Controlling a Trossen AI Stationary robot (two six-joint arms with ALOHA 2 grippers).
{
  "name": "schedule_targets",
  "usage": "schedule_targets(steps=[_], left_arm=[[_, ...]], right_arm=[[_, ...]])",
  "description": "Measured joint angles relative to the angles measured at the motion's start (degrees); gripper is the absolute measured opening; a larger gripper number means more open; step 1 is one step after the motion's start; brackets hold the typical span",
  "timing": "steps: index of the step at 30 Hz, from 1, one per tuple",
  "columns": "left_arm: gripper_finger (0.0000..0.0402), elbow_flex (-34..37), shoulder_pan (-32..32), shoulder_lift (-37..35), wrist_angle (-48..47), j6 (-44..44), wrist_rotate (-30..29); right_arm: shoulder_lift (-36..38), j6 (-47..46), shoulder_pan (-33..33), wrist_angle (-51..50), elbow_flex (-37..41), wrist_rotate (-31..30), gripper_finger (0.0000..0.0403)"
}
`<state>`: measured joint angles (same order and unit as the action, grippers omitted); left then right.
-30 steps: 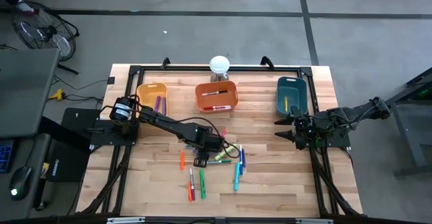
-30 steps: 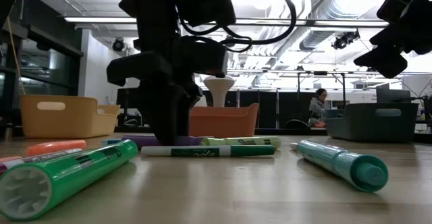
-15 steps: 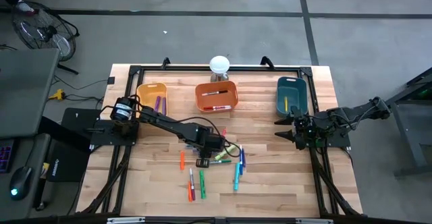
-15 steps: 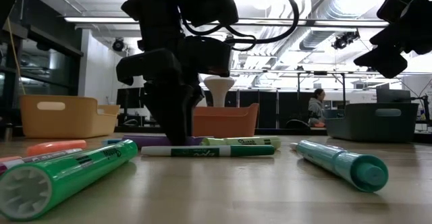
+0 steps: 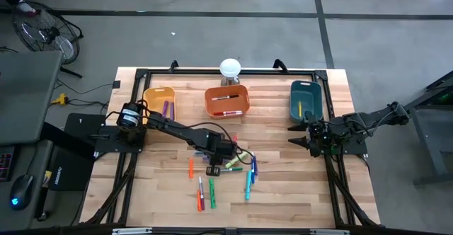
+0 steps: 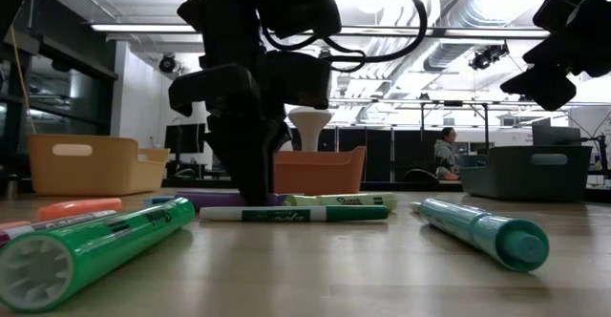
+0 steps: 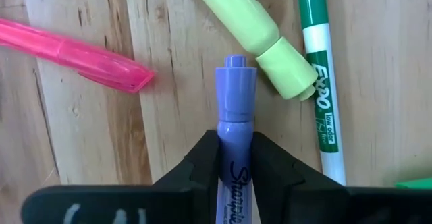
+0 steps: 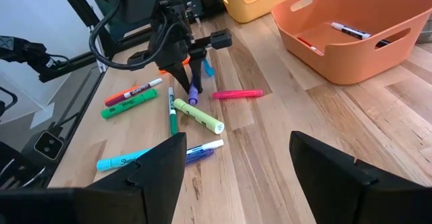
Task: Pick & Place Markers
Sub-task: Put the purple highlighter pen into the yellow bin
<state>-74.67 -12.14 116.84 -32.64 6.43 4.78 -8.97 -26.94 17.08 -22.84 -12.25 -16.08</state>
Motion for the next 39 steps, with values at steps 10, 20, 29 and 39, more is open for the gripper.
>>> schedule_targets(steps=[10,20,29,39], left_arm=[[0.0054,0.04,-0.28,-0.69,-1.59,-0.60,-2.20],[0.0054,0.56,0.35,-5.83,-7.39,-0.14,-6.35],[0.0054,0.33,0.48,-13.36,-7.97,-0.04,-9.67],[0.0054,0.32,5.68,-24.80,-12.13,14.25,-9.80]], right_arm=[[0.00,0.00,0.00,-0.01,0.00,0.00,0.0252],[0.00,0.00,0.00,0.01,0.00,0.00,0.0252],[-0.02,0.00,0.00,-0.04,0.00,0.00,0.0252],[-0.02,0.00,0.00,0.01,0.00,0.02,0.0252]])
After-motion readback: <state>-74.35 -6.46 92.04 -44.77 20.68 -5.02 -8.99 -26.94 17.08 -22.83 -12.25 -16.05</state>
